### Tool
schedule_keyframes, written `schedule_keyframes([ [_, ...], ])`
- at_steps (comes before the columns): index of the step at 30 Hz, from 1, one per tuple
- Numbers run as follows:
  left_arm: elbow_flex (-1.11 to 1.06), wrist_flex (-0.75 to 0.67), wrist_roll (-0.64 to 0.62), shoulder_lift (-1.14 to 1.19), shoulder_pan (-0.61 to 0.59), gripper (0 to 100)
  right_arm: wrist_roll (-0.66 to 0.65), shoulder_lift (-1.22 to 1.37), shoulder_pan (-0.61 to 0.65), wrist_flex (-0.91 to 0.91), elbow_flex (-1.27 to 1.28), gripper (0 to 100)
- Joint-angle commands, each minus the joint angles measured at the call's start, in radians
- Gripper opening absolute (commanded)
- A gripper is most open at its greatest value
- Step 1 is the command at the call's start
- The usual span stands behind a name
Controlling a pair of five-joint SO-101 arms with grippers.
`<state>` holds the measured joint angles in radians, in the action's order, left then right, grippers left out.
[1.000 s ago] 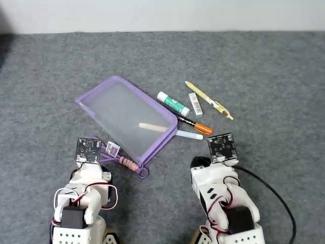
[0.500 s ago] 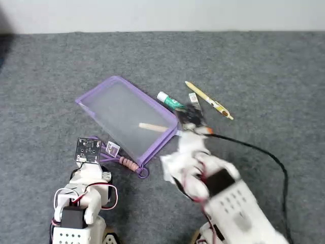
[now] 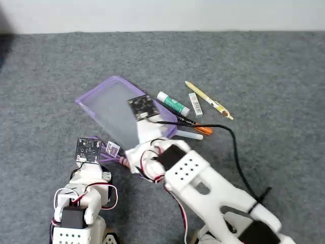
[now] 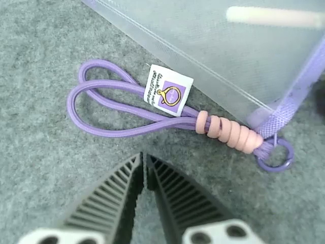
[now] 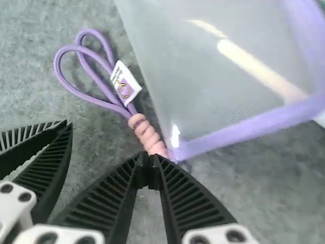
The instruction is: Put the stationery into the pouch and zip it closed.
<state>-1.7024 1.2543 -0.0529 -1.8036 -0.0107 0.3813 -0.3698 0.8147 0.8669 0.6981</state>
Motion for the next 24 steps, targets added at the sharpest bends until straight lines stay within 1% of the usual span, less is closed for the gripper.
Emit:
schedule_keyframes([
  [1,0.019,-0.012,0.012,-0.011,0.0,1,0.011,0.058,0.044,-0.071,-0.055,1.0],
  [6,0.019,-0.012,0.012,-0.011,0.0,1,0.009,0.202,0.065,-0.203,-0.058,1.0],
  [10,0.019,-0.012,0.012,-0.011,0.0,1,0.006,0.337,0.045,-0.317,-0.06,1.0],
  [13,0.019,-0.012,0.012,-0.011,0.0,1,0.006,0.409,0.016,-0.354,-0.06,1.0],
  [17,0.019,-0.012,0.012,-0.011,0.0,1,0.006,0.443,-0.013,-0.346,-0.057,1.0],
  [21,0.019,-0.012,0.012,-0.011,0.0,1,0.0,0.423,-0.039,-0.245,-0.064,1.0],
  [24,0.019,-0.012,0.012,-0.011,0.0,1,-0.103,0.395,-0.053,-0.111,-0.066,1.2],
])
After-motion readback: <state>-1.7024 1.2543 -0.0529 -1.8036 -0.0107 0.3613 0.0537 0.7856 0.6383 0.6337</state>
